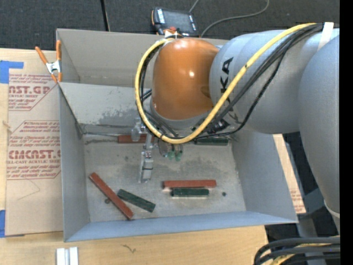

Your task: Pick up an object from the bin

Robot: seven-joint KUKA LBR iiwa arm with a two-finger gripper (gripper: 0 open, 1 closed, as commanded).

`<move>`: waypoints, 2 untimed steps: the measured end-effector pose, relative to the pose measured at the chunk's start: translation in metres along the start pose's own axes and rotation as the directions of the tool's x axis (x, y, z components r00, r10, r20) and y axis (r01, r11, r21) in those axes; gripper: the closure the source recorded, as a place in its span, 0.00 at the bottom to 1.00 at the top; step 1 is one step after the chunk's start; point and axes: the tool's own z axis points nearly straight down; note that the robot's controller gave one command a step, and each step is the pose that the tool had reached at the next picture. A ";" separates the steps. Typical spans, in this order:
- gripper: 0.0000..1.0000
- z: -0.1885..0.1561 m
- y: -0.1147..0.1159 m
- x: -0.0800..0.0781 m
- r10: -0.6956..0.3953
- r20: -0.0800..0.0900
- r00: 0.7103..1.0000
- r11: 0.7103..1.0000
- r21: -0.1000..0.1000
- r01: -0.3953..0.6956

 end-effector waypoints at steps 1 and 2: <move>0.00 0.149 -0.035 0.046 0.021 -0.007 1.000 1.000 0.003 -0.021; 1.00 0.145 -0.033 0.043 0.020 -0.002 1.000 1.000 0.000 -0.020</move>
Offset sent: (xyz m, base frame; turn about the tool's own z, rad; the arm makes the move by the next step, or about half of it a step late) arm -0.0429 -0.0342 -0.1448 0.0206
